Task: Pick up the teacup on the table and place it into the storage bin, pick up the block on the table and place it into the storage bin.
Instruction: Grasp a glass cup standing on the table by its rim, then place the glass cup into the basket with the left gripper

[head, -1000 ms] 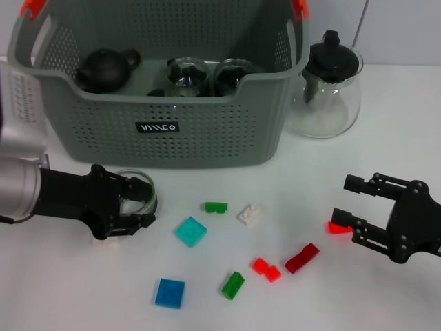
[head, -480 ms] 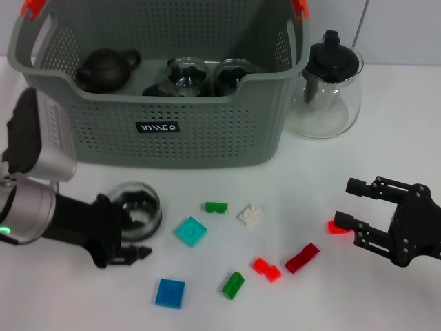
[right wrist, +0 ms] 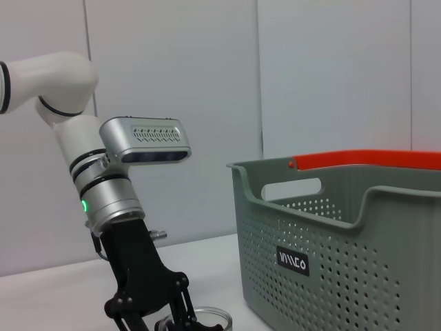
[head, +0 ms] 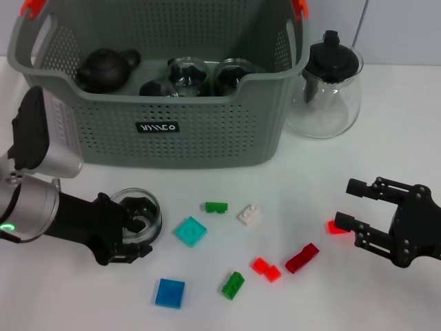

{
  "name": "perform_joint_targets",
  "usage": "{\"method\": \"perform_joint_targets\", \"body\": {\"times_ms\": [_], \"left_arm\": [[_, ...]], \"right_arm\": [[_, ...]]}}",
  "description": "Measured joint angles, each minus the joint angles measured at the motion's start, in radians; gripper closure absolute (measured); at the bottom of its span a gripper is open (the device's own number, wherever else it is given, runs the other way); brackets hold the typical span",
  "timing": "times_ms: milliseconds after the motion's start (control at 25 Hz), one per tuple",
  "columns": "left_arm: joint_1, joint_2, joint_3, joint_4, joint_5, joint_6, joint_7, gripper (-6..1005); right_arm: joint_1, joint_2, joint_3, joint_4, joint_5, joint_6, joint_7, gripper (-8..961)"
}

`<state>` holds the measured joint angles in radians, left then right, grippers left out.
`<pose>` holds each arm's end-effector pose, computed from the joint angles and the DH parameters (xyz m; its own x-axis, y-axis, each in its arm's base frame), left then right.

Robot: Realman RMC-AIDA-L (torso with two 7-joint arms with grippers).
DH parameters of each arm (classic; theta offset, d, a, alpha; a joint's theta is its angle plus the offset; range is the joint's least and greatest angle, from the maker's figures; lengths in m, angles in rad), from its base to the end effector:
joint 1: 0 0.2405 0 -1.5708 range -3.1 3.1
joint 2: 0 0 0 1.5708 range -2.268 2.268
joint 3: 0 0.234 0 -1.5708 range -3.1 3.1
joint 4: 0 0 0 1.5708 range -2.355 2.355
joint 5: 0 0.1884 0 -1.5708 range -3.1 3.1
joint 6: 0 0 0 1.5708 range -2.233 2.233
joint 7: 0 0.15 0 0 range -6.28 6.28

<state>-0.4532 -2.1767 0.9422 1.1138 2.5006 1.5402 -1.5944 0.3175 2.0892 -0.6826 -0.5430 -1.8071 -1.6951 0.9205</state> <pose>-0.2490 0.2880 -0.0042 0.9421 0.3216 -0.0947 0.2961 -0.9307 -0.2146 0.2596 0.2420 0.0033 0.7612 -0.0862 -0.6428 -0.3389 -0.8979 -0.2809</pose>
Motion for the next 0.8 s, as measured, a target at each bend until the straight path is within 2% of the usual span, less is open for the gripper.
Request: {"method": "perform_joint_targets", "body": {"times_ms": [480, 680, 800], "left_arm": [[-0.009, 0.001, 0.021, 0.040, 0.026, 0.047, -0.049, 710], [-0.017, 0.006, -0.010, 0.091, -0.001, 0.168, -0.049, 925], [-0.028, 0.018, -0.084, 0.111, -0.073, 0.284, -0.030, 942]], "right_arm": [[0.001, -0.002, 0.000, 0.000, 0.000, 0.001, 0.000, 359], [0.001, -0.001, 0.000, 0.000, 0.005, 0.001, 0.000, 359], [0.001, -0.001, 0.000, 0.000, 0.007, -0.001, 0.000, 359]]}}
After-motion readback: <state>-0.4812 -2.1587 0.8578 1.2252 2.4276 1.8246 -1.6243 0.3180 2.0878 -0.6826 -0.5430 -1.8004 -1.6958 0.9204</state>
